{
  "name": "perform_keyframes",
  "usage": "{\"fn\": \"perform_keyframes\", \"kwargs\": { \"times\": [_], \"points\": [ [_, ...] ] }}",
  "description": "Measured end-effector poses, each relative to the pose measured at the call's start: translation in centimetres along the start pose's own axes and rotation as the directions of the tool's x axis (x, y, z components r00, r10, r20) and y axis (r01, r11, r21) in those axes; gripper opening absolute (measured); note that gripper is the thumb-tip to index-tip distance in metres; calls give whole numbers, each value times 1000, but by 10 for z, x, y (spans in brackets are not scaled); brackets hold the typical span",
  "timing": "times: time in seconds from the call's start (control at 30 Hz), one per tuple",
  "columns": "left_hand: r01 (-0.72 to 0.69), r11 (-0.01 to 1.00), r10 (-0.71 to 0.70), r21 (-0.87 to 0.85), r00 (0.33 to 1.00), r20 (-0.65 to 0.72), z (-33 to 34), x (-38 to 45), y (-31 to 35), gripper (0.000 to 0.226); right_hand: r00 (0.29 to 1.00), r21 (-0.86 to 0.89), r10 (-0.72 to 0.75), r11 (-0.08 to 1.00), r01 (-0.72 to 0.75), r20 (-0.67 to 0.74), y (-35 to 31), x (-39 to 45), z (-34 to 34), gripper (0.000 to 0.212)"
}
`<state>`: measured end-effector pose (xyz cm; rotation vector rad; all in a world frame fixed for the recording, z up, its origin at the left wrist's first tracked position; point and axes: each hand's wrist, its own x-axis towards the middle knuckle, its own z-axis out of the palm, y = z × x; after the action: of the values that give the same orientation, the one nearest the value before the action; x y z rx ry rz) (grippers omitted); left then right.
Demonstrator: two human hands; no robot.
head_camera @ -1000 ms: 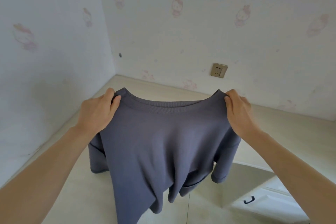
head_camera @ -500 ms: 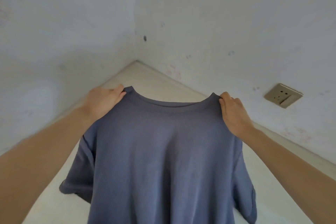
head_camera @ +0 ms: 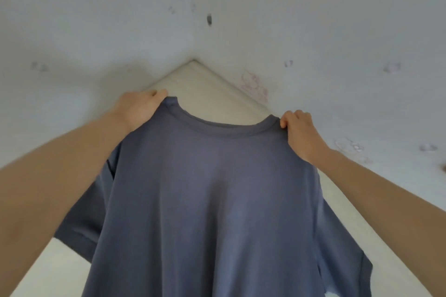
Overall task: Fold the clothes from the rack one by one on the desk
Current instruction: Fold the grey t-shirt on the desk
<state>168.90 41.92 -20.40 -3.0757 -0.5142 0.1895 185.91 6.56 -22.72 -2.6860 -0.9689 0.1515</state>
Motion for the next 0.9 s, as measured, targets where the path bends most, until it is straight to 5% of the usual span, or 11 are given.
{"fn": "perform_keyframes", "kwargs": {
  "times": [0.13, 0.23, 0.53, 0.77, 0.9],
  "points": [
    [96, 995, -87, 31, 974, -210, 21, 48, 0, 36, 999, -17, 18, 1000, -19, -37, -1, 43, 9, 49],
    [199, 980, -201, -27, 961, -188, 42, 53, 21, 49, 997, -48, 45, 998, -42, 68, 4, 40, 18, 55],
    [-85, 979, 70, -184, 994, -87, 94, -76, 125, 38, 930, 35, 286, 953, -302, 230, 42, -109, 22, 37],
    [-136, 968, 130, -212, 991, -43, 103, -141, 203, 38, 908, -108, 146, 988, -112, 393, 81, -180, 24, 52],
    [63, 979, -30, -192, 985, 170, 100, -158, 244, 60, 879, -246, 95, 969, 26, 467, 92, -182, 25, 54]
  ]
}}
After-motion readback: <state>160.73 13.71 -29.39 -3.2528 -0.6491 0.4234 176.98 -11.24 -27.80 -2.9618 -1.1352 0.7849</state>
